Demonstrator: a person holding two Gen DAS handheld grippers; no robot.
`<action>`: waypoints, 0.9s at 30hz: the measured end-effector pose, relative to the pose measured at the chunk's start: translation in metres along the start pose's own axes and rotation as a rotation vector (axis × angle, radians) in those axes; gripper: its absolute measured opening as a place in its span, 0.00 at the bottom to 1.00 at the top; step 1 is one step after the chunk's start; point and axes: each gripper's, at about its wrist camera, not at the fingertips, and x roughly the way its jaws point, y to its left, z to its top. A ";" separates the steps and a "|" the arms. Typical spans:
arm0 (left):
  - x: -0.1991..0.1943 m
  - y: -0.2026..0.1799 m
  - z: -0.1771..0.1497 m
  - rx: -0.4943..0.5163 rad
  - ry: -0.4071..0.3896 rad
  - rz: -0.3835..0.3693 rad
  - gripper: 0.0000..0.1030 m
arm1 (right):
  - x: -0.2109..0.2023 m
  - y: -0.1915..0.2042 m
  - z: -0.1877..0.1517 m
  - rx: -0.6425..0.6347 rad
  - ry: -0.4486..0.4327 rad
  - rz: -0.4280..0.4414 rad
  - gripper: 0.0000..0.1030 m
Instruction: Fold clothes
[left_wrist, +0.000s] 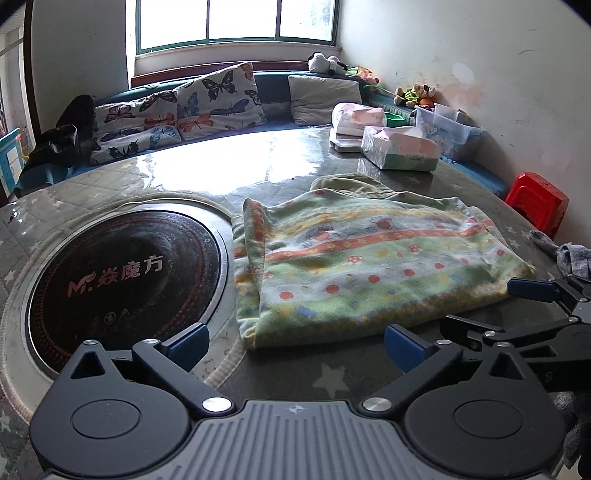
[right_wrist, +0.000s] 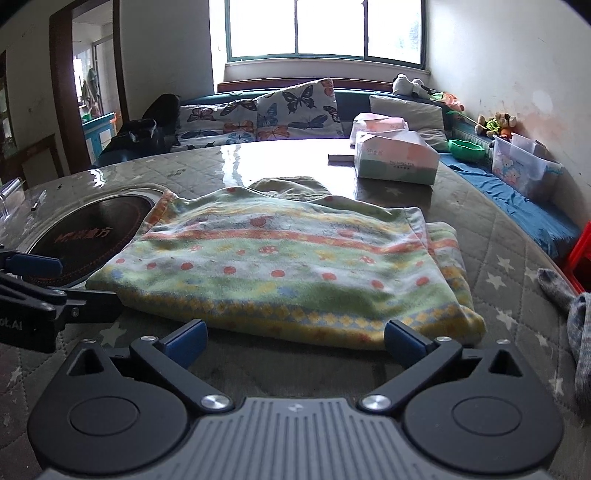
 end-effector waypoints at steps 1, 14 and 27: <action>-0.001 -0.001 -0.001 0.001 0.000 0.000 1.00 | -0.001 0.000 -0.001 0.004 0.000 -0.001 1.00; -0.020 -0.003 -0.017 0.001 -0.011 0.001 1.00 | -0.020 0.010 -0.018 0.019 -0.016 -0.024 1.00; -0.039 -0.007 -0.036 0.016 -0.032 -0.006 1.00 | -0.038 0.027 -0.028 0.024 -0.046 -0.001 1.00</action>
